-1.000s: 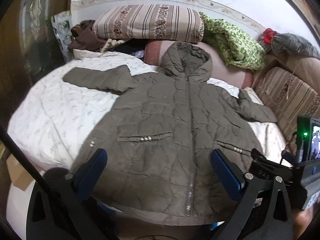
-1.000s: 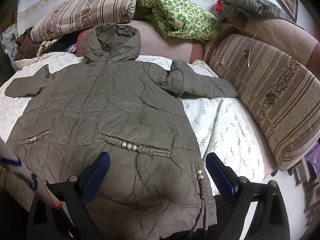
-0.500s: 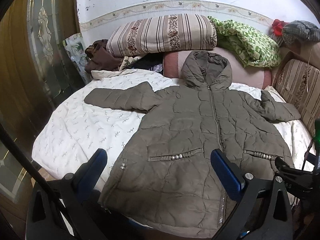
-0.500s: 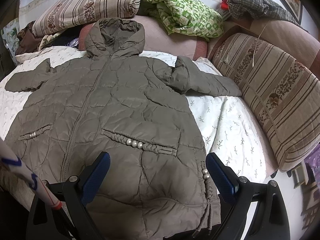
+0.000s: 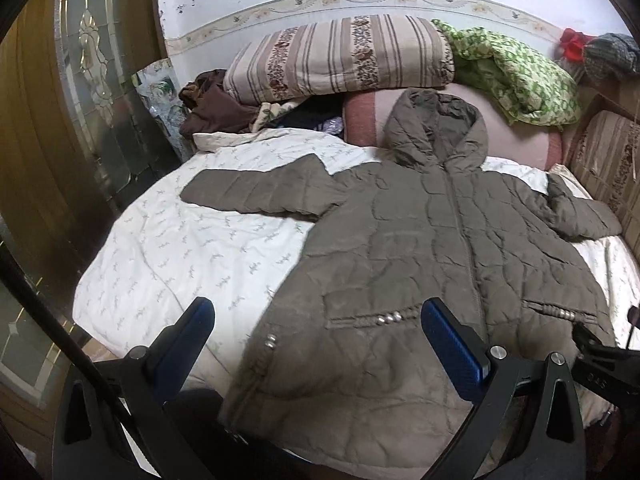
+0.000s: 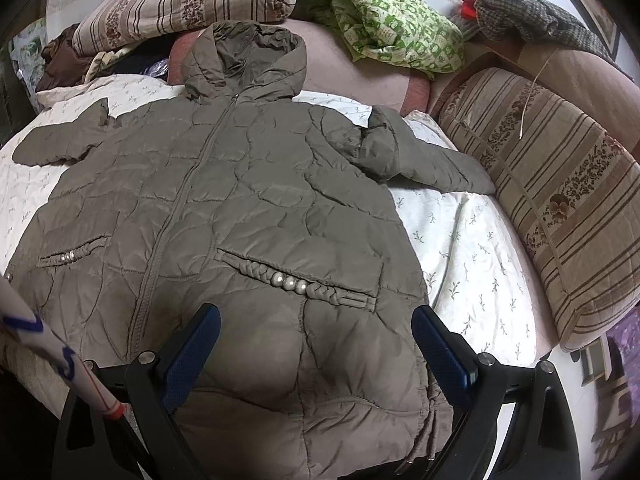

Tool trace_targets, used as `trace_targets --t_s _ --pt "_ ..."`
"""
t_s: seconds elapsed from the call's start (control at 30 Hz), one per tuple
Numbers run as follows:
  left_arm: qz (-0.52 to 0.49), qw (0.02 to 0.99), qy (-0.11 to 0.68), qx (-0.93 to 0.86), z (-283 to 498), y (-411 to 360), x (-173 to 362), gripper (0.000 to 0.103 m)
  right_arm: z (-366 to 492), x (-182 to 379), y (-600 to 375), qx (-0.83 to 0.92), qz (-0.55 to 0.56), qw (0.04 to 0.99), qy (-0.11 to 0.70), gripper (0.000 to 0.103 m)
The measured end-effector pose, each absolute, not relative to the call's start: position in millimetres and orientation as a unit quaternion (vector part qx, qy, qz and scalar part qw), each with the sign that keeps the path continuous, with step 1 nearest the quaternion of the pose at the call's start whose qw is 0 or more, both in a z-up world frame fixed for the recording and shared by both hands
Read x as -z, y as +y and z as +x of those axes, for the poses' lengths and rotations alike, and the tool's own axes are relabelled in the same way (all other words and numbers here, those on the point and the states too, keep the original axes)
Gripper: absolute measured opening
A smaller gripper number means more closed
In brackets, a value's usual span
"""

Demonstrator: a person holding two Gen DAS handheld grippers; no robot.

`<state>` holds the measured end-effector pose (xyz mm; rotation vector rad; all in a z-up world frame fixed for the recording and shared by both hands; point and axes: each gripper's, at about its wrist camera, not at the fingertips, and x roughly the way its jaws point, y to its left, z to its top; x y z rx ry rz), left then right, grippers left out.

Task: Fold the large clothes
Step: 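Move the left gripper to the jacket sleeve cuff and grasp it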

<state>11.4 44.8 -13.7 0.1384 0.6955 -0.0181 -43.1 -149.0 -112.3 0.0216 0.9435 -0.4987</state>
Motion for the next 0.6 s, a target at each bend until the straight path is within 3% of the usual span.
trace_targets --t_s 0.6 --pt "0.046 0.926 0.372 -0.048 71.5 113.5 41.6 0.103 -4.5 109.6 -101.2 0.183 -0.039 0.868 0.459 0.098"
